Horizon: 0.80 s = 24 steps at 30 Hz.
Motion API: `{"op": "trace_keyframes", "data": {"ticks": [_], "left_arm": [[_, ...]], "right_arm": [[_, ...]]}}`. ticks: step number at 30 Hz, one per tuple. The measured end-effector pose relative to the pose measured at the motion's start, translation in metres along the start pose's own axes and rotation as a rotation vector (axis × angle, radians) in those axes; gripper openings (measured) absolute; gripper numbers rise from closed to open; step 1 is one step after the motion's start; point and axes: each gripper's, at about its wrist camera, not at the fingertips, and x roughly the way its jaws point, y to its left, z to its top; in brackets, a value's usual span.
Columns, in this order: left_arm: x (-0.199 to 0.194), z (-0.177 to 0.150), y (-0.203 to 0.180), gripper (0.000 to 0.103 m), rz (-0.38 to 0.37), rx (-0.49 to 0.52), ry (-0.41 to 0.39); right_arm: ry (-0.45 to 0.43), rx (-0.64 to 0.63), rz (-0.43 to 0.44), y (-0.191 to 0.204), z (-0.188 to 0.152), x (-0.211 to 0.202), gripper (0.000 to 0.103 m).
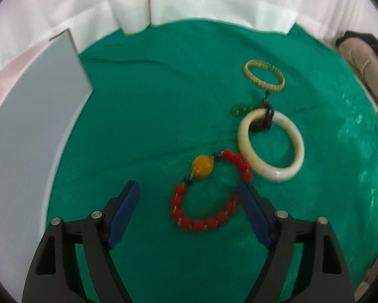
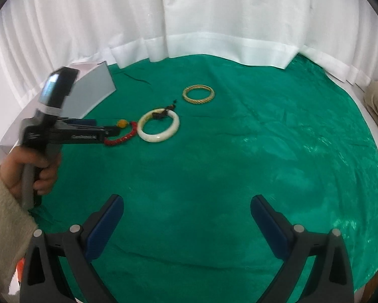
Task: Organize jewelry
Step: 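Grasp the red bead bracelet with the amber bead with the left gripper, then grasp the dark cord pendant with the right gripper while the left holds the red bracelet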
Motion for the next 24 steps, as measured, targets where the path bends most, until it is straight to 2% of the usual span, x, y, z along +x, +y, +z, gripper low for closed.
{"op": "trace_keyframes", "data": {"ticks": [2, 3, 5, 7, 9, 10, 16, 24], "left_arm": [[0.004, 0.005, 0.001, 0.078, -0.017, -0.002, -0.005], [0.006, 0.006, 0.001, 0.066, -0.007, -0.002, 0.001], [0.007, 0.006, -0.001, 0.056, 0.026, 0.024, -0.010], [0.006, 0.005, 0.000, 0.046, 0.015, 0.021, -0.027], [0.004, 0.005, 0.000, 0.019, 0.012, 0.018, -0.031], [0.003, 0.006, 0.001, 0.016, 0.013, 0.012, -0.025], [-0.003, -0.001, 0.007, 0.015, 0.007, -0.062, 0.002], [-0.043, -0.031, 0.037, 0.015, -0.086, -0.208, -0.034]], "right_arm": [[0.003, 0.024, 0.000, -0.007, -0.001, 0.000, 0.102], [0.005, 0.030, -0.001, -0.009, -0.001, 0.001, 0.102], [0.013, 0.046, -0.002, -0.013, -0.001, 0.003, 0.102], [0.011, 0.052, 0.001, -0.013, -0.001, 0.002, 0.102], [0.006, 0.052, 0.005, -0.013, -0.002, 0.001, 0.102], [0.006, 0.053, 0.005, -0.013, -0.002, 0.001, 0.102], [0.018, 0.054, 0.018, -0.012, -0.010, 0.002, 0.102], [0.033, 0.075, 0.030, -0.017, -0.016, 0.005, 0.102]]}}
